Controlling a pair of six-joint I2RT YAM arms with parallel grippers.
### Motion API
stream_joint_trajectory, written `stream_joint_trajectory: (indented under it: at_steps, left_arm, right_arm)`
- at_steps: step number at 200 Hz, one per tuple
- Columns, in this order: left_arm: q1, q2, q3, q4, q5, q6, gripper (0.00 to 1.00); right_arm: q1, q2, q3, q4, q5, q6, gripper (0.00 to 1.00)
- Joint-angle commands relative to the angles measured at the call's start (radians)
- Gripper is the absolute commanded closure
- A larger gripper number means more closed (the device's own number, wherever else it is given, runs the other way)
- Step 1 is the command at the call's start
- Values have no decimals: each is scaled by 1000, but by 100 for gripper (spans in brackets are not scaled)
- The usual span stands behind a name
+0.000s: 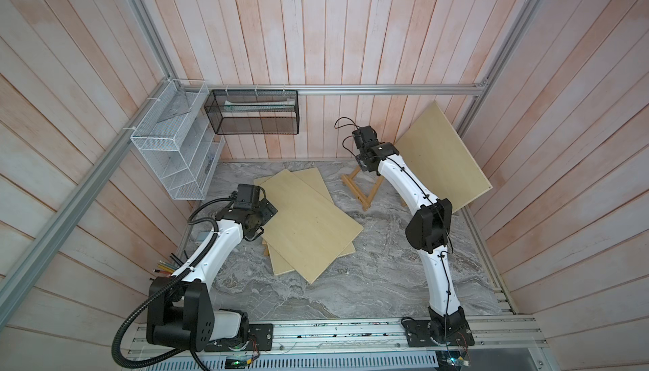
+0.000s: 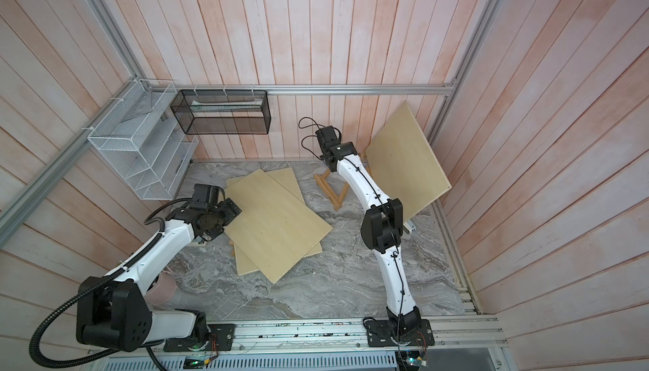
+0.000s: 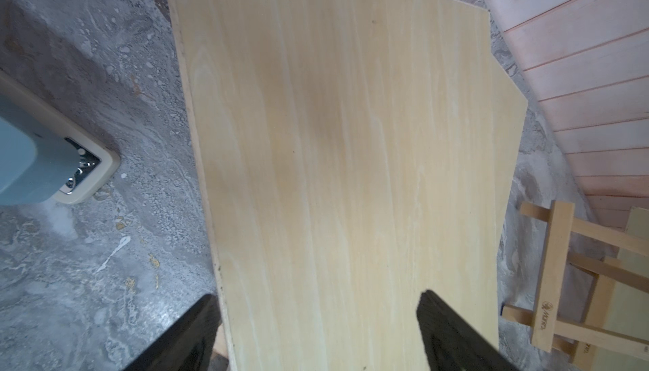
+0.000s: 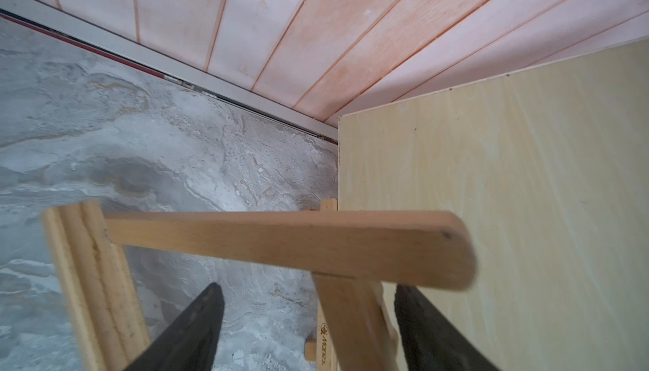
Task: Assemble the easel
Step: Place the easel at the center of the board, then pick up the drawing board.
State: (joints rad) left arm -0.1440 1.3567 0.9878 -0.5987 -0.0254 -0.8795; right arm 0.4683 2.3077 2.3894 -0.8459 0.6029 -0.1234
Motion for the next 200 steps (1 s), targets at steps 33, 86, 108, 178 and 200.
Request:
stream_joint_trajectory:
  at_steps: [33,86,108,178,200]
  left_arm:
    - [12,-6,-7,5,13,19,7]
    - [80,-21,-48,26,46,38,6]
    - [127,-2,-56,35,58,71,6]
    - [214,96,-147,329,266,222,9]
    - [216,118,-185,427,282,230,9]
  right_arm:
    - [23,-148,52,62,-43,-19,20]
    - [108,-395,-260,125,-404,106,22]
    - [127,-547,-629,349,-675,208,22]
    - [128,-576,-1133,702,-975,430,26]
    - [109,-546,-1168,735,-1011,422,27]
